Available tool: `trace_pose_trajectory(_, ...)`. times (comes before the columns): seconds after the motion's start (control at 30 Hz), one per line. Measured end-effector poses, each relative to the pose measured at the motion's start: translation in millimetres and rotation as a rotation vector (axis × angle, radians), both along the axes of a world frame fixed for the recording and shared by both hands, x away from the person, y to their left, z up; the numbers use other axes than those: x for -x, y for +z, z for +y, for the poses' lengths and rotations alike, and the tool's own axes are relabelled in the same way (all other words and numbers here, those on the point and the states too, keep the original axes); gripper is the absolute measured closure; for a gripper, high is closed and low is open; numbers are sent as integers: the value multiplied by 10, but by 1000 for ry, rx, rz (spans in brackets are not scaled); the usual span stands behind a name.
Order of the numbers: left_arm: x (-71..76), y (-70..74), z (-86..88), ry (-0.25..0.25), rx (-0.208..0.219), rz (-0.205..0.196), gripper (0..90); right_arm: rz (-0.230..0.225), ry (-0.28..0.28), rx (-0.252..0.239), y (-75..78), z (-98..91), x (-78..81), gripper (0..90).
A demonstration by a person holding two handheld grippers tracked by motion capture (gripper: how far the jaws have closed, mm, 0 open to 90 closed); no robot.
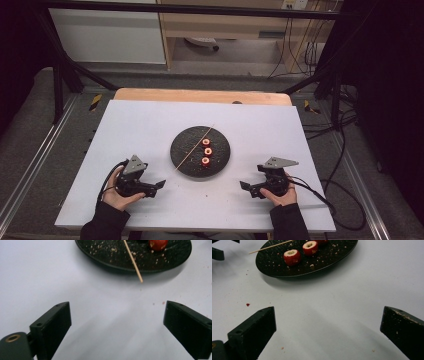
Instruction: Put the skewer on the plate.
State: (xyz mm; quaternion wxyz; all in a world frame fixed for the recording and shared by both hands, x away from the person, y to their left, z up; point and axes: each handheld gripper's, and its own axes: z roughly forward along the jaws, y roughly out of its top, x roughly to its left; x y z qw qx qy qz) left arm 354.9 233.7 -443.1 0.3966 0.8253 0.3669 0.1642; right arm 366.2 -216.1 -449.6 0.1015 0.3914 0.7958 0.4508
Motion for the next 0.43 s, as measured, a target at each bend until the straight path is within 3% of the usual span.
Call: trace_pose_trajectory(0.43, 44, -79, 245, 4, 23, 7, 64, 16, 7, 30, -20, -1, 1, 13)
